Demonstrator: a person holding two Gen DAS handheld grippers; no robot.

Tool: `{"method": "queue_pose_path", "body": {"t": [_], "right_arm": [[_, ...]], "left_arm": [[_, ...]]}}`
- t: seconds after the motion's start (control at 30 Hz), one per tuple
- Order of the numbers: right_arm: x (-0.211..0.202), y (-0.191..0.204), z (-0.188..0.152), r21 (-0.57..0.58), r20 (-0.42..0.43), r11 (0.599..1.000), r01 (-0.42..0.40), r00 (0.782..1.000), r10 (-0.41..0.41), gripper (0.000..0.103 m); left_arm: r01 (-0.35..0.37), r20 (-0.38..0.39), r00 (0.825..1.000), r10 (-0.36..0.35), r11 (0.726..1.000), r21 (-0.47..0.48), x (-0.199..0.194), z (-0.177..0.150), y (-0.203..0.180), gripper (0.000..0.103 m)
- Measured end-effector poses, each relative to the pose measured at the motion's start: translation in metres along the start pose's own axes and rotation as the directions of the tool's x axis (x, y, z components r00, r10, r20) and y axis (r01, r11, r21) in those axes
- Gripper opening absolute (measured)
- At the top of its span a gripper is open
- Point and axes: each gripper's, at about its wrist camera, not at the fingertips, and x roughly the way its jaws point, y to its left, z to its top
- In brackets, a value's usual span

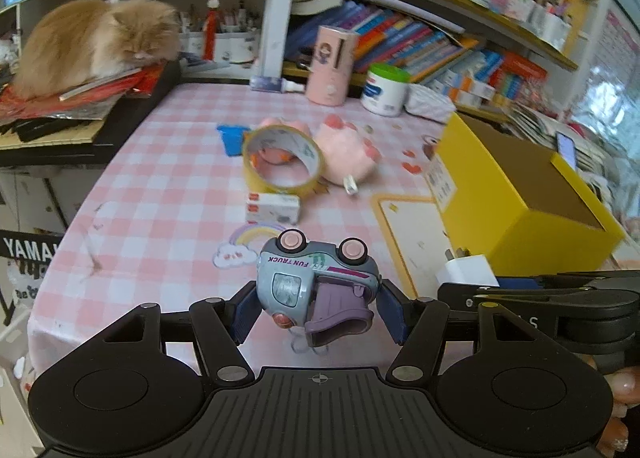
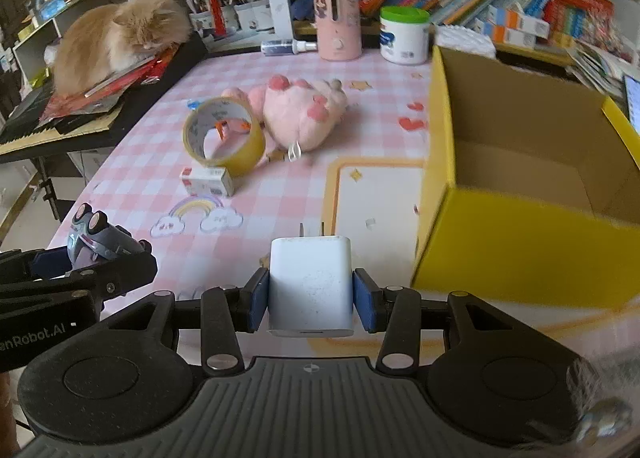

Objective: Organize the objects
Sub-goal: 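Carry the toy truck and charger over the yellow box with both tools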

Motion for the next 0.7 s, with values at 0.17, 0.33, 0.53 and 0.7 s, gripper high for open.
{"method": "queue_pose_path", "body": {"t": [0.17, 0.33, 0.53, 0.7], "right_arm": [[-0.016, 0.001, -0.021, 0.041, -0.003, 0.999, 0.024, 1.000, -0.024, 0.042], [-0.034, -0.004, -0.040, 0.088, 0.005, 0.995, 0.050, 0.999, -0.051, 0.042], [-0.051, -0.010, -0.061, 0.135, 0.008, 0.988, 0.076, 0.997, -0.078, 0.042], [-0.062, -0.013, -0.080, 0.168, -0.002, 0.981, 0.098, 0.995, -0.099, 0.042]], "left_arm": [[0.038, -0.016, 0.999, -0.038, 0.999, 0.035, -0.011, -0.012, -0.008, 0.062], [0.073, -0.023, 0.997, -0.071, 0.995, 0.074, -0.022, -0.023, -0.018, 0.062], [0.111, -0.046, 0.993, -0.107, 0.987, 0.112, -0.029, -0.037, -0.029, 0.062], [0.155, -0.074, 0.987, -0.145, 0.976, 0.150, -0.032, -0.049, -0.042, 0.062]]}}
